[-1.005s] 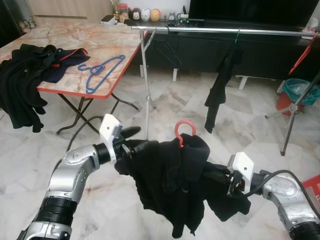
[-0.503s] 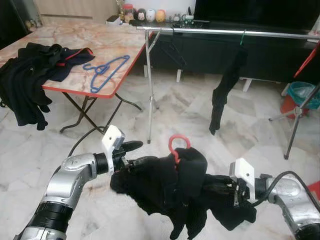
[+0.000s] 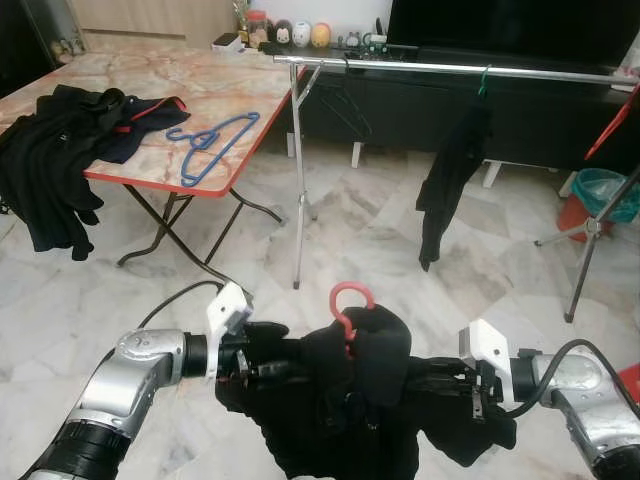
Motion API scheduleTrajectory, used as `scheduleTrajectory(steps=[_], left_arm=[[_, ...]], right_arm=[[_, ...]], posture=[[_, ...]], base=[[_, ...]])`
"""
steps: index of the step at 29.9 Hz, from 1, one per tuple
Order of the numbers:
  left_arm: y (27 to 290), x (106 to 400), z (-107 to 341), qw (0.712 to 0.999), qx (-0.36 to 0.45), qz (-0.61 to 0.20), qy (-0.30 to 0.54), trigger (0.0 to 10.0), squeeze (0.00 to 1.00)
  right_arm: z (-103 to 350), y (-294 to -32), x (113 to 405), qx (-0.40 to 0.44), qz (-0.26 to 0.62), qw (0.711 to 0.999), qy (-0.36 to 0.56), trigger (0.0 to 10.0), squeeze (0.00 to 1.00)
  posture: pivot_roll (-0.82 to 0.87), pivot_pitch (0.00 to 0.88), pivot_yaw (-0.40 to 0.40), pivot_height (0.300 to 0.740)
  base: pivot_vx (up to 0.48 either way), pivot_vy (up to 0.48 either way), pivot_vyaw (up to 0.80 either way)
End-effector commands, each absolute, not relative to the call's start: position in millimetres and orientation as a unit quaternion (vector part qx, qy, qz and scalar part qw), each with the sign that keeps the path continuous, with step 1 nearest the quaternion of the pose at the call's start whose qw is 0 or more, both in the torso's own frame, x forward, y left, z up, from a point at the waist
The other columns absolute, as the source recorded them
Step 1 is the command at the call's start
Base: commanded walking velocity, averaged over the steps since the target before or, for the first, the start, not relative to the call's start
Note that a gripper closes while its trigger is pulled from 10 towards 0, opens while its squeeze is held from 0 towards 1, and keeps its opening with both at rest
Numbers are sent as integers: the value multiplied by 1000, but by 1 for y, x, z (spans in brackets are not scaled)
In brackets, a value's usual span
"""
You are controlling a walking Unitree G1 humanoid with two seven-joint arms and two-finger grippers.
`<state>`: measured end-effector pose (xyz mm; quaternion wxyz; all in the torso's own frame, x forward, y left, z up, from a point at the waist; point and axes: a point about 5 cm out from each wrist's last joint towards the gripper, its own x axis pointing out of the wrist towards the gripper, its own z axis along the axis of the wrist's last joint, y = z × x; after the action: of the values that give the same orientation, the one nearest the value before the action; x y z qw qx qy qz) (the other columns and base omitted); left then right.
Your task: Hang hanger
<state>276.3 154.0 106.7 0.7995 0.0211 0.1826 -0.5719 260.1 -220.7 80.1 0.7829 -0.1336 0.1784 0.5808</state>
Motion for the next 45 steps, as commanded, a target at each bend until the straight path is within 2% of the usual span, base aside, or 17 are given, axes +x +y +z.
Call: scheduleTrajectory(steps=[1,5,6,7,8,11,16,17,20,26,34,45], left_arm=[[155,280,102,809,44,-554,188,10000,0],[153,287,112,827,23,-539,156,10000,0],[154,289,116,829,16,-540,146,10000,133],[154,289,118,829,14,-541,142,10000,133],[155,289,119,829,11,-541,139,10000,1000],[156,289,120,829,10,-541,137,10000,1000],[151,284,120,809,9,-571,140,10000,1000],[150,281,120,800,7,-582,145,10000,0],[148,278,115,788,17,-594,162,10000,0],[142,282,112,794,19,-587,157,10000,0],[135,282,112,787,17,-597,155,10000,0],[132,274,100,766,39,-614,185,10000,0]], right_arm=[[93,-218,266,-143,587,782,152,10000,0],[93,-216,264,-141,592,779,152,10000,0],[93,-216,264,-141,592,778,152,10000,0],[93,-216,264,-141,593,778,153,10000,0],[93,-216,264,-140,593,778,153,10000,0],[93,-216,263,-140,594,778,154,10000,0],[93,-215,264,-140,593,778,153,10000,0],[93,-214,264,-140,594,778,152,10000,0],[93,-214,265,-141,595,776,152,10000,0],[96,-210,263,-144,607,768,146,10000,0],[99,-205,263,-147,616,761,139,10000,0],[104,-202,266,-153,616,761,133,10000,0]], posture=[[8,0,-50,740],[3,0,-50,740],[2,0,-49,740],[2,0,-49,740],[2,0,-49,740],[3,0,-49,740],[3,0,-47,740],[1,0,-45,740],[1,0,-44,740],[-3,0,-42,740],[-6,0,-41,740],[-9,0,-41,740]], base=[[0,0,0],[0,0,0],[0,0,0],[0,0,0],[0,0,0],[0,0,0],[0,0,0],[0,0,0],[0,0,0],[0,0,0],[0,0,0],[0,0,0]])
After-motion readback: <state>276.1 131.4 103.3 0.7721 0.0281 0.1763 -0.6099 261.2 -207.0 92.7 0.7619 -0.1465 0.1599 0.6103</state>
